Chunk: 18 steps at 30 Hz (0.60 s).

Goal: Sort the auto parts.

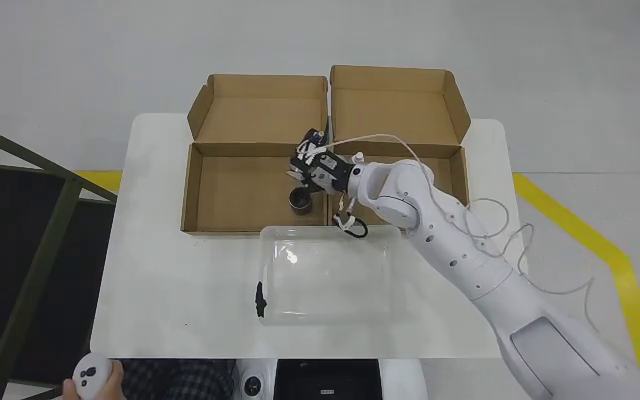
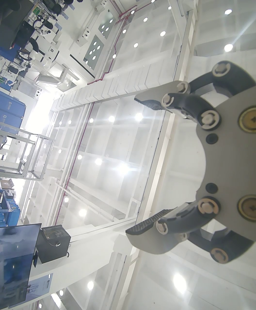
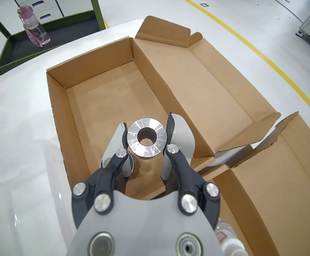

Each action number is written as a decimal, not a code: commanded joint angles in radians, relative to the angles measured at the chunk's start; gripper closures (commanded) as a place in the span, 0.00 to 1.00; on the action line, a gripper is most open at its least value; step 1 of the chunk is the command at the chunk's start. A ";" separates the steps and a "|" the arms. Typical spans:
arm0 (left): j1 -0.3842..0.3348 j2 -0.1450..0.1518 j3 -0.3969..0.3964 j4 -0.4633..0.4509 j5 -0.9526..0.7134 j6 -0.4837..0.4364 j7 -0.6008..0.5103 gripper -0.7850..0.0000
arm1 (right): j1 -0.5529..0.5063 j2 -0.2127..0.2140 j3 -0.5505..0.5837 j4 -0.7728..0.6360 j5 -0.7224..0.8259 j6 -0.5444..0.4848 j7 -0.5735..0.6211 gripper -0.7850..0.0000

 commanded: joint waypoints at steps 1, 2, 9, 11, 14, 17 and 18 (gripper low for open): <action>0.000 0.000 0.000 0.000 0.000 0.000 0.000 0.00 | 0.006 -0.008 -0.008 0.013 -0.006 0.018 0.005 1.00; 0.000 0.000 0.000 0.000 0.000 0.000 0.000 0.00 | 0.008 -0.010 -0.010 0.016 -0.009 0.025 0.006 1.00; 0.000 0.000 0.000 0.000 0.000 0.000 0.000 0.00 | 0.019 -0.037 -0.047 0.034 -0.045 0.086 0.038 1.00; 0.000 0.000 0.000 0.000 0.000 0.000 0.000 0.00 | 0.023 -0.045 -0.056 0.045 -0.048 0.103 0.058 1.00; 0.000 0.000 0.000 0.000 0.000 0.000 0.000 0.00 | 0.031 -0.057 -0.064 0.061 -0.042 0.130 0.092 1.00; 0.000 0.000 0.000 0.000 0.000 0.000 0.000 0.00 | 0.042 -0.069 -0.071 0.081 -0.037 0.149 0.116 1.00; 0.000 0.000 0.000 0.000 0.000 0.000 0.000 0.00 | 0.045 -0.073 -0.072 0.089 -0.037 0.153 0.121 1.00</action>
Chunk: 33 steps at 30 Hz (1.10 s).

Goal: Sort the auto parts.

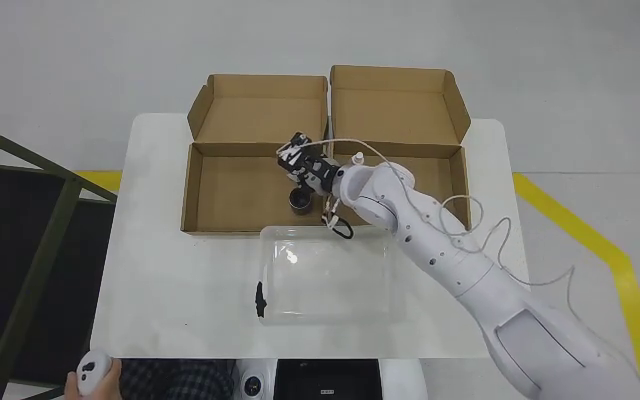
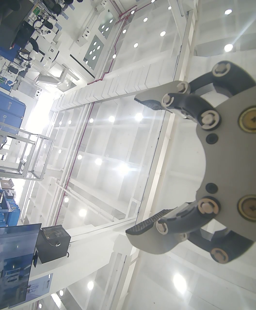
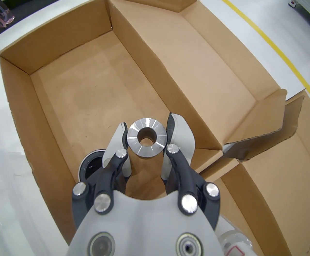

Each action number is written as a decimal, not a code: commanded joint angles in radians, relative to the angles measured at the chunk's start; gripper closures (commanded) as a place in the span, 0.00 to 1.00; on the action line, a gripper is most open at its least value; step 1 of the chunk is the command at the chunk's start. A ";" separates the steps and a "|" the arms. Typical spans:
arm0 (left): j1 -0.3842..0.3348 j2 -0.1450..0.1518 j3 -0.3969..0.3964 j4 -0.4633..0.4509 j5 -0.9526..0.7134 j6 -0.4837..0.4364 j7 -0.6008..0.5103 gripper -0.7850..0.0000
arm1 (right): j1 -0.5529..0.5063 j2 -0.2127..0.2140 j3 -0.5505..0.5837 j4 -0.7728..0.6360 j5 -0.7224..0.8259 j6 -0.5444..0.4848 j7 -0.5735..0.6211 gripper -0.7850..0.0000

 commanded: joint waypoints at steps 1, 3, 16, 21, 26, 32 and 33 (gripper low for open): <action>0.000 0.000 0.000 0.000 0.000 0.000 0.000 0.00 | 0.006 -0.006 -0.002 0.012 0.002 0.006 0.006 1.00; 0.000 0.000 0.000 0.000 0.000 0.000 0.000 0.00 | 0.010 -0.013 -0.005 0.024 0.001 0.010 0.013 1.00; 0.000 0.000 0.000 0.000 0.000 0.000 0.000 0.00 | 0.022 -0.047 -0.016 0.081 -0.020 0.022 0.028 0.82; 0.000 0.000 0.000 0.000 0.000 0.000 0.000 0.00 | 0.021 -0.056 -0.013 0.087 -0.032 0.021 0.034 0.75; 0.000 0.000 0.000 0.000 0.000 0.000 0.000 0.00 | 0.017 -0.061 -0.005 0.078 -0.044 0.020 0.043 0.62; 0.000 0.000 0.000 0.000 0.000 0.000 0.000 0.00 | 0.006 -0.062 0.015 0.058 -0.055 0.013 0.053 0.55; 0.000 0.000 0.000 0.000 0.000 0.000 0.000 0.00 | 0.004 -0.062 0.019 0.052 -0.057 0.012 0.054 0.55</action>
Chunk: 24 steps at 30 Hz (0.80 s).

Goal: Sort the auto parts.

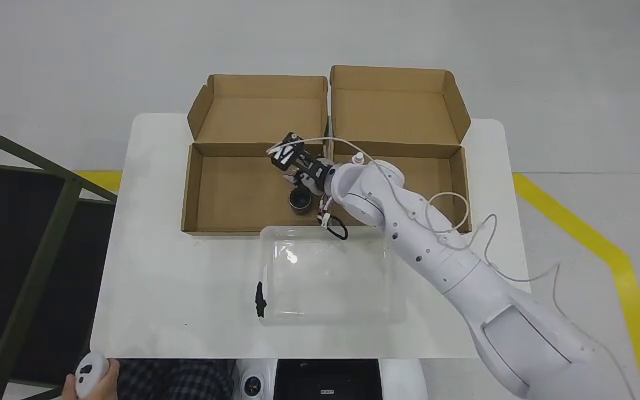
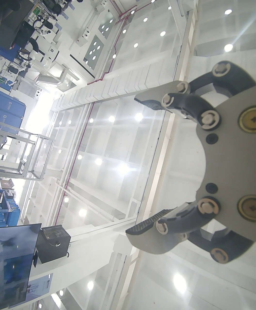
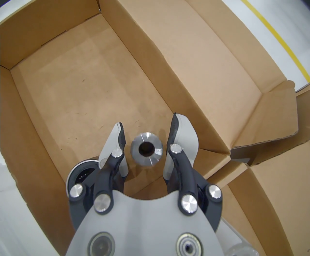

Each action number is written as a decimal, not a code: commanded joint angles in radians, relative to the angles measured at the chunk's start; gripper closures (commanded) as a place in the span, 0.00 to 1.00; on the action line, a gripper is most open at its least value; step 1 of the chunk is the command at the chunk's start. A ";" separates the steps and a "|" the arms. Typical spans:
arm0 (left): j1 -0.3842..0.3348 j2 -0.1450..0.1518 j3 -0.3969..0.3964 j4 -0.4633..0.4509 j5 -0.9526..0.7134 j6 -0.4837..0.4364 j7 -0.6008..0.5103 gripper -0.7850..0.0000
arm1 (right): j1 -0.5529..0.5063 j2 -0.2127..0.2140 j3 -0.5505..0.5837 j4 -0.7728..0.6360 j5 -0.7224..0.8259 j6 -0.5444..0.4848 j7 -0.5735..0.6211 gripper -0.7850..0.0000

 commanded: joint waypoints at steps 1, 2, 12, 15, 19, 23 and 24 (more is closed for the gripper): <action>0.000 0.000 0.000 0.000 0.000 0.000 0.000 0.00 | -0.005 0.001 0.008 -0.014 -0.004 -0.002 0.000 0.54; 0.000 0.000 0.000 0.000 0.000 0.000 0.000 0.00 | -0.009 0.002 0.013 -0.026 -0.007 -0.005 -0.003 0.54; 0.000 0.000 0.000 0.000 0.000 0.000 0.000 0.00 | -0.112 0.037 0.092 -0.274 -0.068 -0.055 0.012 0.52; 0.000 0.000 0.000 0.000 0.000 0.000 0.000 0.00 | -0.172 0.055 0.129 -0.379 -0.092 -0.078 0.018 0.51; 0.000 0.000 0.000 0.000 0.000 0.000 0.000 0.00 | -0.269 0.082 0.191 -0.515 -0.132 -0.113 0.002 0.50; 0.000 0.000 0.000 0.000 0.000 0.000 0.000 0.00 | -0.389 0.110 0.263 -0.641 -0.173 -0.149 -0.046 0.32; 0.000 0.000 0.000 0.000 0.000 0.000 0.000 0.00 | -0.421 0.116 0.283 -0.668 -0.177 -0.160 -0.063 0.26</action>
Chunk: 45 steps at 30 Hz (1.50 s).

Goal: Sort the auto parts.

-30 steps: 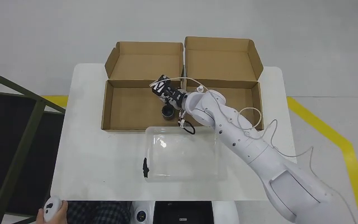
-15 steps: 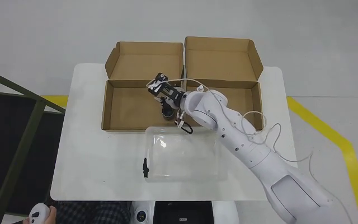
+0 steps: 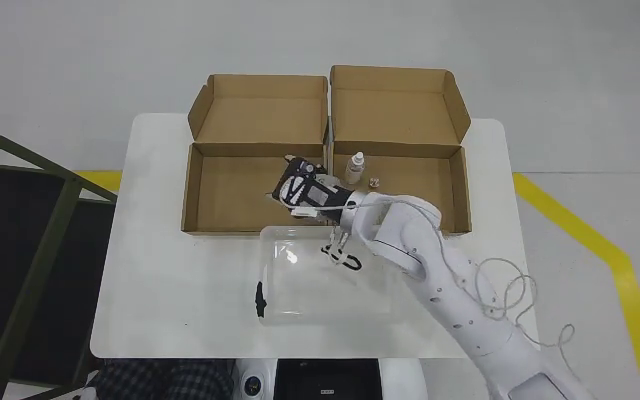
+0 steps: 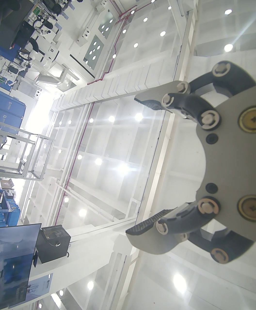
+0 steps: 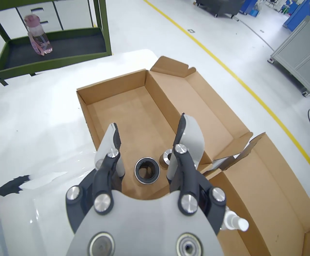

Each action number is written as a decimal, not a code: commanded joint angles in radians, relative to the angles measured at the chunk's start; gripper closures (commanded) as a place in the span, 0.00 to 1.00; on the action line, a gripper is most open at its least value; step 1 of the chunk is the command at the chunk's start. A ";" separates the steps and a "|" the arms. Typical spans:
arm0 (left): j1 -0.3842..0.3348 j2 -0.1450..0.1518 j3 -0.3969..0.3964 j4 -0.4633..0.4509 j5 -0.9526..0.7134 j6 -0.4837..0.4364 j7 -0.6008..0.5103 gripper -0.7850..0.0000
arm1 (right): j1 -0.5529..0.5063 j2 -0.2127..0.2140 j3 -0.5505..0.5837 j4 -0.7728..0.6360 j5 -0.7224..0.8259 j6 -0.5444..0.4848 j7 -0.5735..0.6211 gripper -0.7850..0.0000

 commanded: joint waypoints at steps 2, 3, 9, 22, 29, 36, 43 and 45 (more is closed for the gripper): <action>0.000 0.000 0.000 0.000 0.000 0.000 0.000 0.00 | -0.100 0.021 0.065 -0.072 -0.029 -0.025 -0.041 0.18; 0.000 0.000 0.000 0.000 0.000 0.000 0.000 0.00 | -0.142 0.030 0.096 -0.099 -0.041 -0.039 -0.065 0.14; 0.000 0.000 0.000 0.000 0.000 0.000 0.000 0.00 | -0.307 0.066 0.228 -0.183 -0.096 -0.111 -0.158 0.00; 0.000 0.000 0.000 0.000 0.000 0.000 0.000 0.00 | -0.583 0.116 0.492 -0.267 -0.163 -0.178 -0.389 0.00; 0.000 0.000 0.000 0.000 0.000 0.000 0.000 0.00 | -0.696 0.134 0.623 -0.252 -0.184 -0.197 -0.519 0.00; 0.000 0.000 0.000 0.000 0.000 0.000 0.000 0.00 | -0.812 0.145 0.743 -0.238 -0.188 -0.175 -0.640 0.00; 0.000 0.000 0.000 0.000 0.000 0.000 0.000 0.00 | -0.879 0.151 0.810 -0.212 -0.182 -0.159 -0.714 0.00; 0.000 0.000 0.000 0.000 0.000 0.000 0.000 0.00 | -0.897 0.152 0.825 -0.208 -0.179 -0.155 -0.731 0.00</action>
